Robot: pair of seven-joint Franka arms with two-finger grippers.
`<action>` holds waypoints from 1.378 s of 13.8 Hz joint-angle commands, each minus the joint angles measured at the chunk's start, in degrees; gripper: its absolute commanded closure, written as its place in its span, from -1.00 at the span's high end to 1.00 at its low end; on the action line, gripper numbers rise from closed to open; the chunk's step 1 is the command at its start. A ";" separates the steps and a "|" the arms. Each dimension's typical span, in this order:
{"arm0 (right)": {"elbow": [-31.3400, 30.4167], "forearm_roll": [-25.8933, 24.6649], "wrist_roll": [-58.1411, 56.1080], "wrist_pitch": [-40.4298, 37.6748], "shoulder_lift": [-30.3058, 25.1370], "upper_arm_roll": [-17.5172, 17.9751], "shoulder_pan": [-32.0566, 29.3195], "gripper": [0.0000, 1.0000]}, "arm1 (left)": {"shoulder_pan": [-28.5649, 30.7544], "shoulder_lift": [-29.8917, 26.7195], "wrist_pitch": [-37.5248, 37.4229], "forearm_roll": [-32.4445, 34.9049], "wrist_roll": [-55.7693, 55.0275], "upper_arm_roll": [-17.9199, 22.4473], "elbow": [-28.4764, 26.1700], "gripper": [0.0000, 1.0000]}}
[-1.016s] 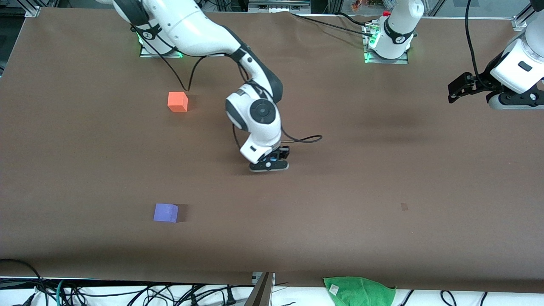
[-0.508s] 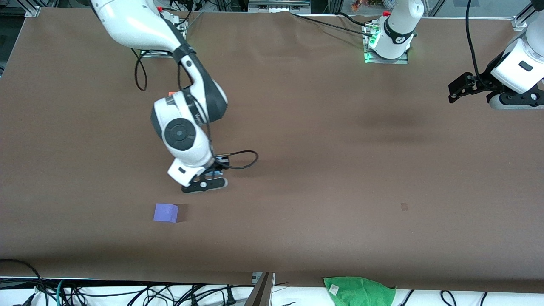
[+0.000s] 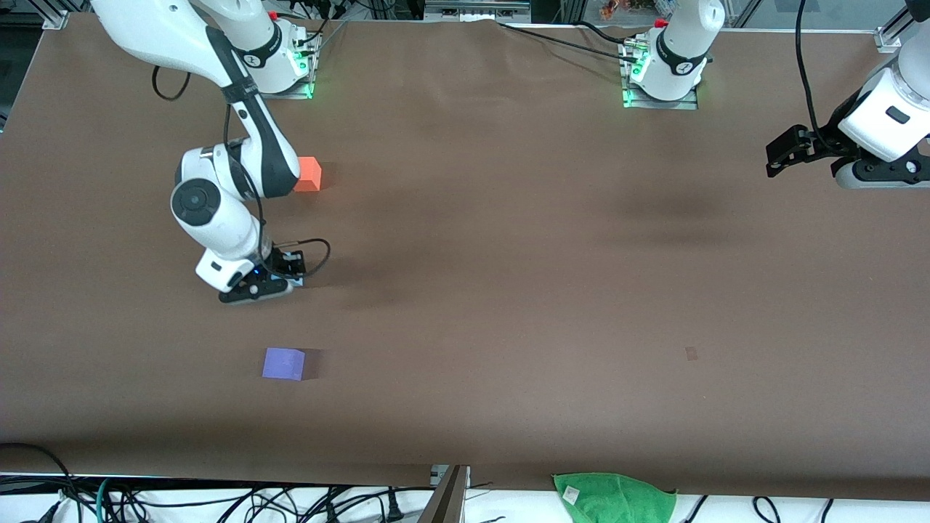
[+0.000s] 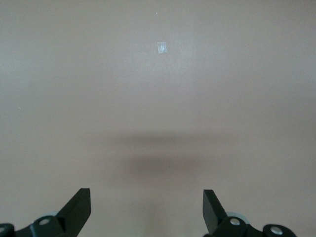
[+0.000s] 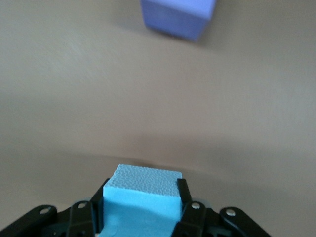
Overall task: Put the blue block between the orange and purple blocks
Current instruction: 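Carry the blue block with the right gripper toward the orange block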
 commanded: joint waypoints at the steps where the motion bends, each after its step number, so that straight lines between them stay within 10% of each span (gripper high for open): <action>1: -5.57 1.69 5.45 3.01 -3.26 0.54 0.65 -0.39 | 0.12 0.91 -0.73 -0.97 0.67 -0.14 1.90 1.00; 9: -6.18 1.60 7.59 3.18 -1.68 1.33 1.09 -0.29 | 0.21 1.26 -0.82 -0.89 1.19 -0.14 2.52 1.00; 13: -5.92 1.60 7.50 3.62 -0.71 1.42 1.00 0.17 | 0.21 1.35 -0.90 -0.89 0.75 -0.14 2.52 1.00; 15: -5.57 1.60 6.89 3.27 -0.89 1.42 1.00 1.00 | 0.12 1.35 -0.91 -0.80 0.84 -0.14 2.52 1.00; 19: -5.13 1.60 6.45 0.48 -3.51 1.33 1.00 1.00 | 0.12 1.35 -0.91 -0.80 0.75 -0.14 2.52 1.00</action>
